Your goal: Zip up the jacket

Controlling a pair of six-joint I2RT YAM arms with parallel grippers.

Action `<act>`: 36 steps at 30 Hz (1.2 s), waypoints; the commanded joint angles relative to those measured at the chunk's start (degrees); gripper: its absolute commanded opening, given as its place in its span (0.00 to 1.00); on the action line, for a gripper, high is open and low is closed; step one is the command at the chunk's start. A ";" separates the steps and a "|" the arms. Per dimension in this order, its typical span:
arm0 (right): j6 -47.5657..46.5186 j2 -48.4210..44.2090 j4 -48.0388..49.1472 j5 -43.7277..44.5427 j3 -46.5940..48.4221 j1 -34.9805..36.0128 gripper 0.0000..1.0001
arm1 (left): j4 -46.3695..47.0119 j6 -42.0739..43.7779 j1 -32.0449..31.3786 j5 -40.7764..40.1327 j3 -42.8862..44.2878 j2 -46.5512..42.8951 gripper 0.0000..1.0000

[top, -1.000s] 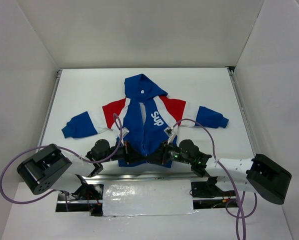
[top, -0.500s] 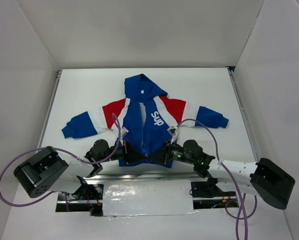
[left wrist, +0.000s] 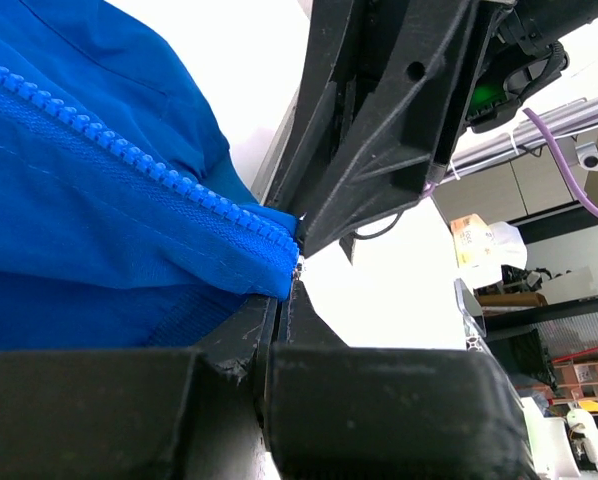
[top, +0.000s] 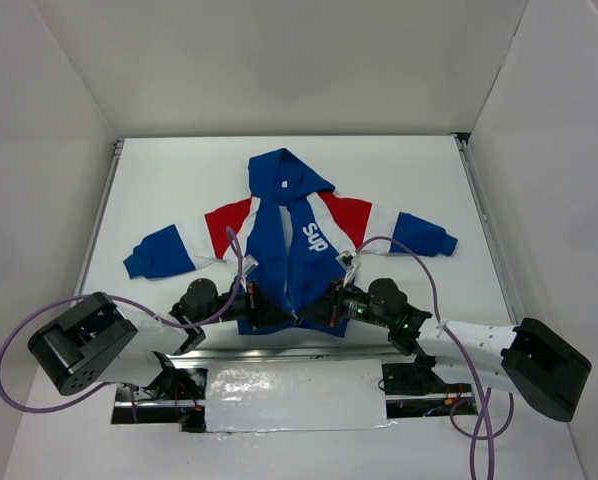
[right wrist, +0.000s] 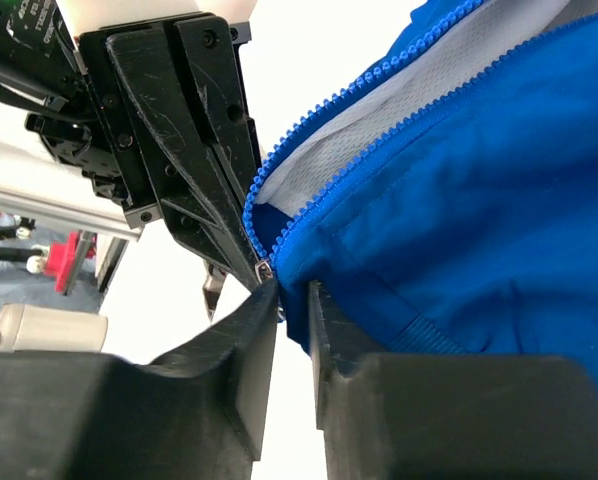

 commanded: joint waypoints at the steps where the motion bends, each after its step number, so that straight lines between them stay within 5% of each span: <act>1: -0.95 -0.78 3.49 -1.55 0.17 -0.43 0.23 | 5.67 2.16 -0.32 2.78 1.52 0.50 0.00; 7: -0.86 0.01 4.46 -2.78 0.52 -0.43 0.15 | 6.02 1.99 -0.32 2.52 1.52 1.03 0.00; 10: -0.51 0.36 5.16 -3.31 0.43 -0.43 0.01 | 5.85 1.90 -0.23 2.34 1.70 1.12 0.00; 14: 0.45 -0.08 7.19 -3.32 -0.79 -0.43 0.00 | 2.08 1.99 -0.23 1.46 2.66 0.68 0.00; 18: 0.90 -1.13 7.01 -2.44 -1.06 -0.43 0.00 | 1.37 1.90 -0.23 0.23 2.14 -0.64 0.20; 21: 0.72 -1.31 6.66 -2.61 -0.89 -0.43 0.00 | -0.21 2.16 -0.32 -1.00 2.13 -1.78 0.26; 32: 0.72 -1.13 6.75 -2.26 -1.33 -0.43 0.00 | 0.57 1.20 -0.32 -1.88 1.52 -1.52 0.31; 36: 0.54 -0.96 6.75 -2.17 -1.15 -0.43 0.00 | 0.92 1.28 -0.23 -2.05 1.17 -1.87 0.52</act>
